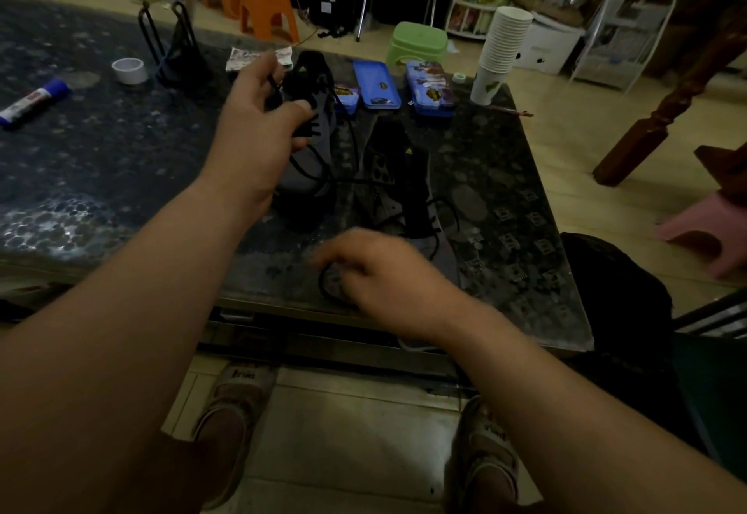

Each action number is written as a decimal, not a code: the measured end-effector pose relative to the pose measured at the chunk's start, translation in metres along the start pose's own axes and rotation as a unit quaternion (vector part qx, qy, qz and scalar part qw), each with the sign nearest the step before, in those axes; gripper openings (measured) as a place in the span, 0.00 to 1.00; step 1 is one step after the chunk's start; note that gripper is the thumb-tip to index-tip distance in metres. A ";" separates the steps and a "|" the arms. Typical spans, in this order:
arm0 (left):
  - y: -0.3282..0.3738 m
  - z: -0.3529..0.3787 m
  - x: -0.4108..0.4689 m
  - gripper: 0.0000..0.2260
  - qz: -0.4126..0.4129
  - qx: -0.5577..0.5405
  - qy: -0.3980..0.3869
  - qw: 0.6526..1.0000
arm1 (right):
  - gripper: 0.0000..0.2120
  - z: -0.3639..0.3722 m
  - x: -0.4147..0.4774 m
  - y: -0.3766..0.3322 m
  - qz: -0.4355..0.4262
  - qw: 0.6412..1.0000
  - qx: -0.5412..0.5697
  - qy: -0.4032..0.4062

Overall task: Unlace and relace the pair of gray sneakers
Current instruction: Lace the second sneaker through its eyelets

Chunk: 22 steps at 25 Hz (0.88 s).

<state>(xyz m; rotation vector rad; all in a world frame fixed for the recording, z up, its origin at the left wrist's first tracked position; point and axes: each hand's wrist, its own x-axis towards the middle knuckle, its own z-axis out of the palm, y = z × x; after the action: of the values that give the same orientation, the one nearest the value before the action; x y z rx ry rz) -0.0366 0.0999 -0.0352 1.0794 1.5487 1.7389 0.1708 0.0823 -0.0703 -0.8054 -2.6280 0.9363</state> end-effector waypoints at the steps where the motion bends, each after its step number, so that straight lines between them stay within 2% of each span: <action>1: 0.002 0.000 0.001 0.30 0.012 -0.004 -0.004 1.000 | 0.15 -0.006 0.002 0.004 0.008 0.996 0.006 0.087; 3: 0.007 0.004 0.003 0.31 0.037 -0.023 -0.022 0.999 | 0.11 -0.027 0.010 0.024 0.081 0.963 0.022 0.257; 4: 0.009 0.006 0.004 0.32 0.043 -0.036 -0.035 0.998 | 0.11 -0.041 0.014 0.037 0.132 0.945 0.030 0.297; 5: 0.010 0.009 0.005 0.33 0.046 -0.046 -0.041 0.997 | 0.12 -0.055 0.016 0.049 0.180 0.940 0.023 0.289; 7: 0.011 0.012 0.007 0.34 0.039 -0.052 -0.037 0.997 | 0.13 -0.076 0.016 0.070 0.222 0.957 -0.020 0.185; 8: 0.010 0.013 0.007 0.35 0.031 -0.055 -0.034 0.997 | 0.11 -0.081 0.015 0.077 0.221 0.965 -0.038 0.138; 10: 0.009 0.013 0.008 0.35 0.023 -0.055 -0.028 0.998 | 0.03 -0.085 0.012 0.083 0.208 0.972 -0.056 0.093; 12: 0.007 0.010 0.011 0.30 0.025 -0.049 -0.019 0.998 | 0.03 -0.087 0.011 0.087 0.204 0.974 -0.066 0.072; 14: 0.002 0.004 0.018 0.19 0.017 -0.061 -0.003 0.998 | 0.06 -0.092 0.010 0.090 0.230 0.965 -0.023 0.125; 16: -0.002 -0.001 0.024 0.10 0.004 -0.074 0.023 0.997 | 0.07 -0.102 0.008 0.091 0.260 0.927 0.127 0.238; 18: -0.004 -0.001 0.026 0.10 -0.004 -0.074 0.035 0.997 | 0.06 -0.108 0.008 0.092 0.249 0.889 0.243 0.298; 21: -0.001 0.008 0.022 0.23 0.009 -0.074 0.015 0.997 | 0.04 -0.107 0.012 0.095 0.247 0.872 0.260 0.333; 22: 0.000 0.011 0.021 0.24 0.013 -0.074 0.014 0.997 | 0.04 -0.107 0.015 0.095 0.254 0.858 0.265 0.359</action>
<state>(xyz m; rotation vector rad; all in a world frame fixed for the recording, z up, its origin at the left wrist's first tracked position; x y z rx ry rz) -0.0380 0.1226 -0.0308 1.0101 1.4041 1.8623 0.2402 0.2062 -0.0482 -1.3765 -1.4407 1.1169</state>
